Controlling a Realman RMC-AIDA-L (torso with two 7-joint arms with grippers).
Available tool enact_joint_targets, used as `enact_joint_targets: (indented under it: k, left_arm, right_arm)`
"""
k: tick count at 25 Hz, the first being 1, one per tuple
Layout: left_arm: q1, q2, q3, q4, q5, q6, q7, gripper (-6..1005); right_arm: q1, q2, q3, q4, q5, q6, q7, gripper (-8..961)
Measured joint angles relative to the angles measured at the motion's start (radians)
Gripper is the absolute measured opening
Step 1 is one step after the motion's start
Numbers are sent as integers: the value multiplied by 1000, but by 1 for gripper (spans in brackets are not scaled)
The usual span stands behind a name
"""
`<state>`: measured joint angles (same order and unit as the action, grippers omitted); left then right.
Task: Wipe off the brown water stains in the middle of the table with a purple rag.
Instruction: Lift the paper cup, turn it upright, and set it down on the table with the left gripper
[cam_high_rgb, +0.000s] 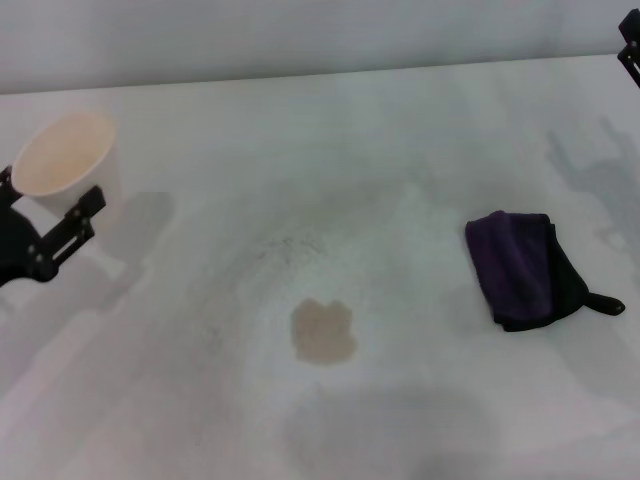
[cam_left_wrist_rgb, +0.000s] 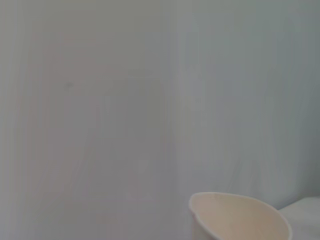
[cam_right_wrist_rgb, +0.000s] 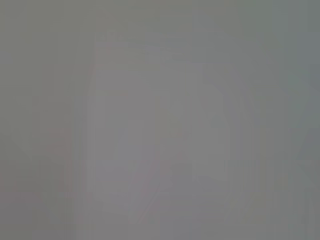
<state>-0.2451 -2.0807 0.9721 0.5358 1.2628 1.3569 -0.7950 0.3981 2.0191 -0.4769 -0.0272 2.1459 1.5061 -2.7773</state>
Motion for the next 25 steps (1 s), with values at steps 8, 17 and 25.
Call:
enact_joint_targets:
  k: [8, 17, 25]
  left_arm:
    - [20, 3, 0, -188, -147, -2, 256, 602]
    - [-2, 2, 5, -327, -169, -60, 312, 605]
    - [-48, 1, 12, -406, -157, -124, 337, 605]
  right_arm:
    - [5, 4, -7, 6, 0, 15, -19, 841]
    - [5, 4, -8, 12, 0, 16, -19, 841]
    - [2, 6, -8, 13, 0, 12, -19, 841]
